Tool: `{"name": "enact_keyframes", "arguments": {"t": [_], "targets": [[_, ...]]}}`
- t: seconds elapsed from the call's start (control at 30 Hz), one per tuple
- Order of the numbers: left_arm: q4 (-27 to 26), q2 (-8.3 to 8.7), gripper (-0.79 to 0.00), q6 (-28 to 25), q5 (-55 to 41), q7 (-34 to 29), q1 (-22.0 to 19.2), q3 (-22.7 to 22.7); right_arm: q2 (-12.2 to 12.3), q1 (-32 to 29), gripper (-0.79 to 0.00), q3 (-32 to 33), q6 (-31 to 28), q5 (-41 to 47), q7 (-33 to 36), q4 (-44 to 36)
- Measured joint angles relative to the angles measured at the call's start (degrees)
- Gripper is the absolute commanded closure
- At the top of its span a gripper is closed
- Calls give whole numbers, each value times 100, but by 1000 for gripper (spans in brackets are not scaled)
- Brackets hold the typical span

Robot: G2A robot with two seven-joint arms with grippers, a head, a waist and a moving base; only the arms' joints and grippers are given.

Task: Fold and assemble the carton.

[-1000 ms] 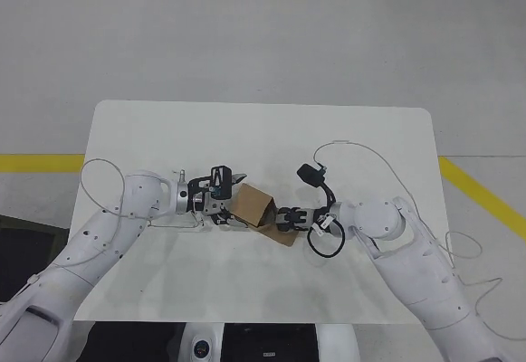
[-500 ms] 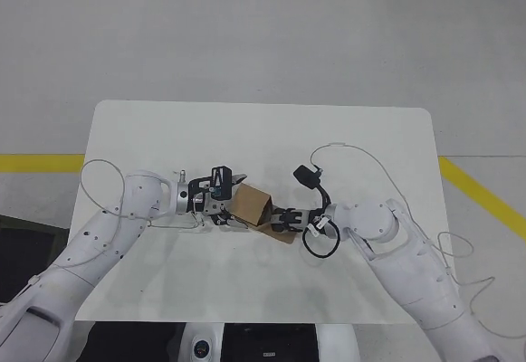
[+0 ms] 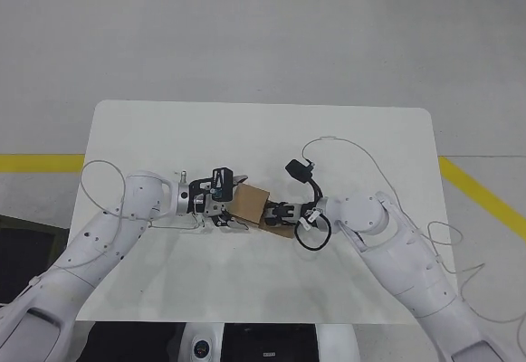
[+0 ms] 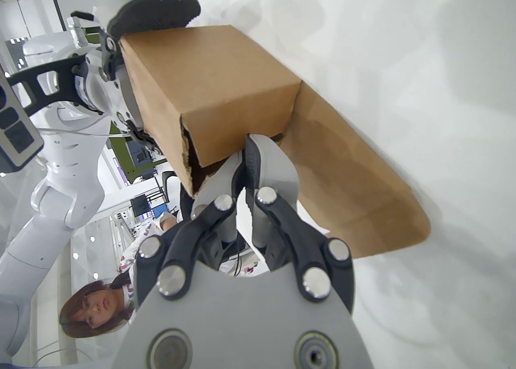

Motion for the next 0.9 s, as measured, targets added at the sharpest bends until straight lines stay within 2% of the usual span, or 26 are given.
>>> {"name": "enact_keyframes", "arguments": {"t": [0.3, 0.9], "targets": [[1, -6, -785, -29, -13, -15, 31, -57, -113, 310, 0, -267, -110, 164, -16, 348], [41, -54, -785, 60, -302, -384, 106, -168, -227, 721, 0, -361, -590, 505, 135, 1055]]}}
